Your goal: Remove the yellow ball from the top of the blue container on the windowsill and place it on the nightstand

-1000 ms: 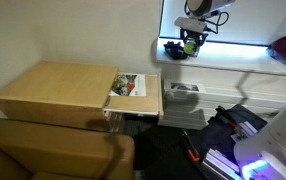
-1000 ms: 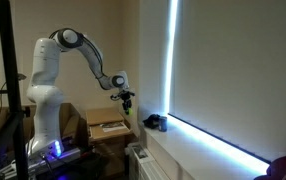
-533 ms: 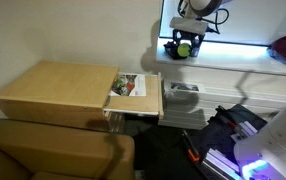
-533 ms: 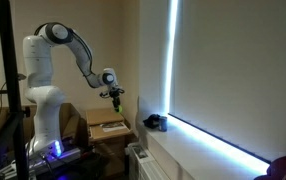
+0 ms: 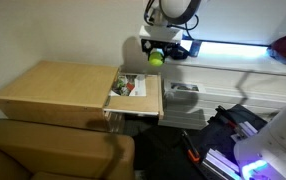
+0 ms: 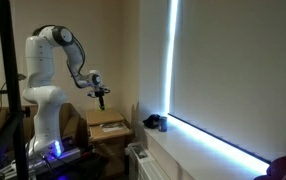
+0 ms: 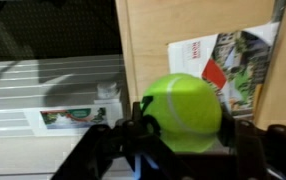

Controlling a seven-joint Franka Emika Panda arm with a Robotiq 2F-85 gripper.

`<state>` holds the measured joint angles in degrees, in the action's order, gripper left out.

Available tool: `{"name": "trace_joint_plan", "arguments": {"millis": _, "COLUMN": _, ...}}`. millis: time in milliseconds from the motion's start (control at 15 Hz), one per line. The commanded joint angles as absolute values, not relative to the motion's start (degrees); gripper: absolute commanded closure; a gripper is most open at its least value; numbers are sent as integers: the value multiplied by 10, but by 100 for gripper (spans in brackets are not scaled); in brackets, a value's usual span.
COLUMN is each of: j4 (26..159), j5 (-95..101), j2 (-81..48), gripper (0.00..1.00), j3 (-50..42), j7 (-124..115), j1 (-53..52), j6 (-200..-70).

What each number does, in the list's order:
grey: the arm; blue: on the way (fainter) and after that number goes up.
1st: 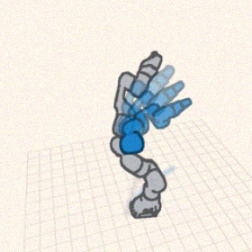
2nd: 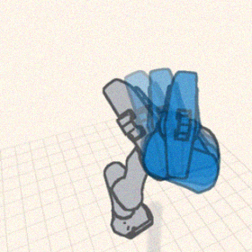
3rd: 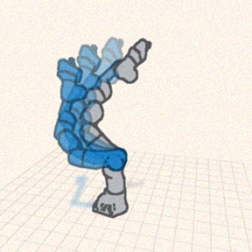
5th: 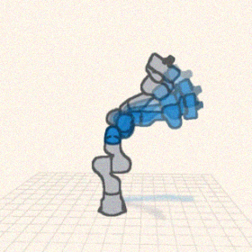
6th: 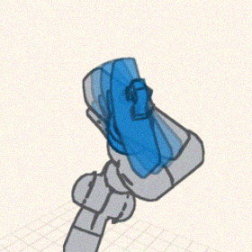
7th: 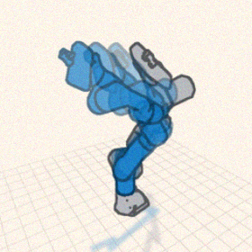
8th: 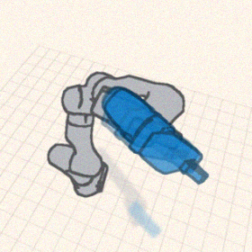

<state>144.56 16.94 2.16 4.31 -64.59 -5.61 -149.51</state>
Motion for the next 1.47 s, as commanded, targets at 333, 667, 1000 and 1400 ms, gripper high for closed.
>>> {"name": "trace_joint_plan", "arguments": {"millis": 333, "j4": 1388, "j5": 157, "j2": 3, "gripper": 33, "j3": 104, "j7": -659, "j1": -107, "j6": -1522}}
{"name": "trace_joint_plan", "arguments": {"millis": 667, "j4": 1344, "j5": 75, "j2": -92, "gripper": 58, "j3": 114, "j7": -588, "j1": -121, "j6": -1489}}
{"name": "trace_joint_plan", "arguments": {"millis": 1000, "j4": 1234, "j5": 142, "j2": -205, "gripper": 58, "j3": 81, "j7": -683, "j1": -190, "j6": -1529}}
{"name": "trace_joint_plan", "arguments": {"millis": 1400, "j4": 1189, "j5": 108, "j2": -233, "gripper": 33, "j3": 63, "j7": -685, "j1": -219, "j6": -1529}}
